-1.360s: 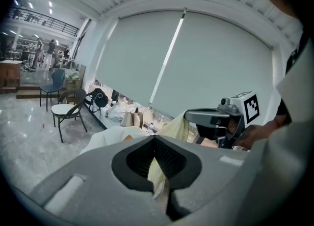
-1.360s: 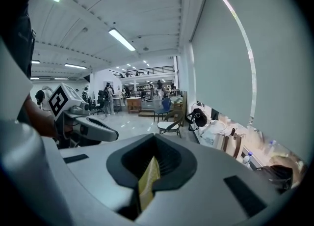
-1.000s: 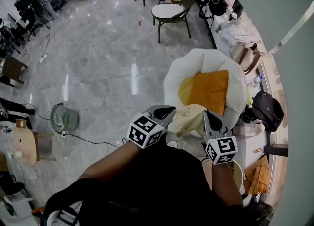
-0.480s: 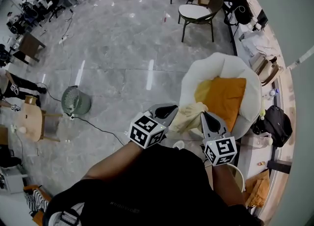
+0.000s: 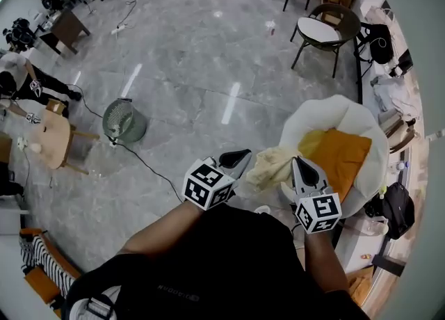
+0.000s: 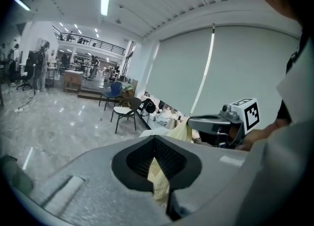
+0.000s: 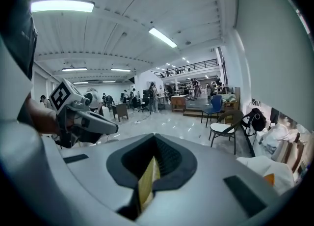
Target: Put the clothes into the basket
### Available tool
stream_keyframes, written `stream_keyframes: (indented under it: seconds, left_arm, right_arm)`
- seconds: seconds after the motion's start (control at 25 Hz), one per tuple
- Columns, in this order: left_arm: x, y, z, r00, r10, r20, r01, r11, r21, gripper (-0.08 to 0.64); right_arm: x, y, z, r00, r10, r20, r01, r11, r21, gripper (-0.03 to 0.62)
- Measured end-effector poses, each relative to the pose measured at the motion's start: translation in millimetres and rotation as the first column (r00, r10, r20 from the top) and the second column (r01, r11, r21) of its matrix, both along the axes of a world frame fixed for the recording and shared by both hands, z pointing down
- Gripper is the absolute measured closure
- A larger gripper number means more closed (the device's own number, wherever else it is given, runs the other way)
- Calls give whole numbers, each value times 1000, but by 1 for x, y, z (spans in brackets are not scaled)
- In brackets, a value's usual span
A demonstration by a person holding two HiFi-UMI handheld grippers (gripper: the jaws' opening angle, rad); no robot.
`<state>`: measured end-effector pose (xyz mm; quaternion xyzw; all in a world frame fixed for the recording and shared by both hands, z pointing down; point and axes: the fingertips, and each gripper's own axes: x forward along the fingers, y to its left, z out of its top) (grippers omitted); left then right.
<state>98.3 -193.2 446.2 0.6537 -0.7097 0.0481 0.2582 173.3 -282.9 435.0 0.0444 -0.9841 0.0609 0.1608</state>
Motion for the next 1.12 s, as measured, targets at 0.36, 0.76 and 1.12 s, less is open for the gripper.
stream_keyframes:
  seconds: [0.36,0.76,1.12]
  left_arm:
    - [-93,74,-6,997,-82,9,82,996,20,560]
    - [-171,148,4,989,-148,-10,148,988,34,560]
    - [-235,223,6,970,-242,-5,242,970,30,560]
  right_arm:
    - [-102,77,-11,996,-88,16,88,996,-14,575]
    - [-198,166,-11,976,-219,-2,219,976,-2,575]
    - [-268,237,-3,948,-316,-23,316,949,-5,575]
